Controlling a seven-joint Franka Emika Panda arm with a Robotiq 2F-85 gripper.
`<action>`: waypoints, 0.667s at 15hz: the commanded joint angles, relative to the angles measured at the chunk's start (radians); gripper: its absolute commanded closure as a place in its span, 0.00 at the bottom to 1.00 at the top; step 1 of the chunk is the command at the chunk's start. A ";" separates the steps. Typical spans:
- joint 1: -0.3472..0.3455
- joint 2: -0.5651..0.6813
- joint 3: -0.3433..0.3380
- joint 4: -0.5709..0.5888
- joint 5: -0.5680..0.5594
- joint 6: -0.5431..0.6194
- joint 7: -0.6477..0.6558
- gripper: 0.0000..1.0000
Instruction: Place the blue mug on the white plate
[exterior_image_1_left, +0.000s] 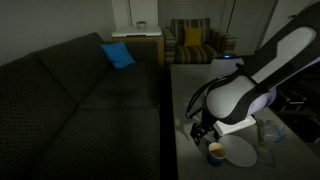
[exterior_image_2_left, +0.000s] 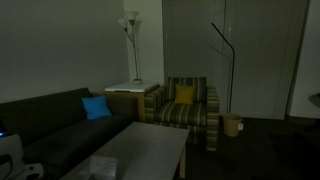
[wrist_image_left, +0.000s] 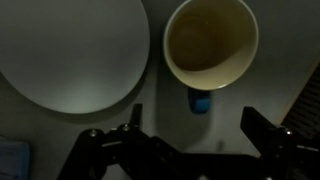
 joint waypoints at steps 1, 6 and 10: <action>0.007 0.000 -0.021 -0.039 0.010 0.099 0.022 0.00; 0.010 0.001 0.004 -0.099 0.014 0.177 0.017 0.00; 0.013 0.001 0.020 -0.102 0.014 0.158 0.010 0.00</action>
